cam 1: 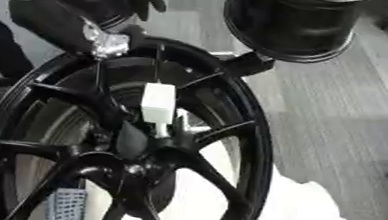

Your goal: Pull the pin out of the wheel hub.

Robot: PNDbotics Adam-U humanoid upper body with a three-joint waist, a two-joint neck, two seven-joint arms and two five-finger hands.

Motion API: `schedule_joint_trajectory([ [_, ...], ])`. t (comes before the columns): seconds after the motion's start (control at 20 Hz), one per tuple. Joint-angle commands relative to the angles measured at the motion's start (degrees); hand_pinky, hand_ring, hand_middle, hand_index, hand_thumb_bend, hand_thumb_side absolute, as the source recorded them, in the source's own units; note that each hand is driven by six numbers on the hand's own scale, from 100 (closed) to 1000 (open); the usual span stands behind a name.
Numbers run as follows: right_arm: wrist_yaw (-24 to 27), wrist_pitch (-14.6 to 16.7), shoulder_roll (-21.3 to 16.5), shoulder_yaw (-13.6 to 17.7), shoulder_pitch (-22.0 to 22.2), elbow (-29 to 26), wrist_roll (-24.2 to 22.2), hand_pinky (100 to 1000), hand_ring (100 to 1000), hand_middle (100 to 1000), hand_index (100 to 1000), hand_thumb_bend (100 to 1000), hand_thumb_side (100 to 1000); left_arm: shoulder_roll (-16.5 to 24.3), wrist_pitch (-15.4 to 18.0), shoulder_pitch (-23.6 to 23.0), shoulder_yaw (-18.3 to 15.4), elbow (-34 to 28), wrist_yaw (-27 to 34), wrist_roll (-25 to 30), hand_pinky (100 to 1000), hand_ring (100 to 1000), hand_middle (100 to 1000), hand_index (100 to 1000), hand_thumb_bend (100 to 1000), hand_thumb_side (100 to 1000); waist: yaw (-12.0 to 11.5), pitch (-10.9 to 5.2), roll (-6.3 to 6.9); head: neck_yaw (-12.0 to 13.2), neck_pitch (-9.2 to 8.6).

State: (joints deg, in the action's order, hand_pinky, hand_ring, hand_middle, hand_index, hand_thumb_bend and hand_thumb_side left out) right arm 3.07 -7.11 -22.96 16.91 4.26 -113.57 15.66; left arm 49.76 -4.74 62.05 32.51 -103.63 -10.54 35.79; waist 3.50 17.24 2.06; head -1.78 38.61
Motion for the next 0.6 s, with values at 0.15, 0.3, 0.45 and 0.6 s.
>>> schedule_joint_trajectory([
  [0.15,-0.36,-0.26,-0.94,0.11,-0.45,-1.03,-0.14,766,577,507,682,100,585,1.01,-2.80,0.69,0.22,-3.48,0.56,0.86,850,797,711,894,100,692,-0.03,-0.53,-0.06,-0.16,-1.18],
  [0.3,-0.35,-0.46,-0.66,0.00,-0.53,-1.03,-0.25,766,577,507,682,100,587,0.62,-4.67,0.80,0.74,-4.28,0.79,1.75,864,812,727,907,100,752,-0.04,-0.32,-0.04,-0.20,-1.53],
  [0.45,-0.34,-0.66,-0.38,-0.07,-0.51,-1.03,-0.31,766,577,507,682,100,589,0.13,-6.97,1.31,1.19,-4.93,0.19,1.87,866,817,730,907,100,795,-0.11,-0.22,-0.03,-0.24,-1.87],
  [0.6,-0.35,-0.80,-0.24,-0.13,-0.50,-1.03,-0.39,766,577,507,682,100,590,-0.24,-9.08,1.87,1.94,-5.51,-1.26,1.98,871,825,741,904,100,809,-0.19,-0.18,0.01,-0.24,-1.88],
])
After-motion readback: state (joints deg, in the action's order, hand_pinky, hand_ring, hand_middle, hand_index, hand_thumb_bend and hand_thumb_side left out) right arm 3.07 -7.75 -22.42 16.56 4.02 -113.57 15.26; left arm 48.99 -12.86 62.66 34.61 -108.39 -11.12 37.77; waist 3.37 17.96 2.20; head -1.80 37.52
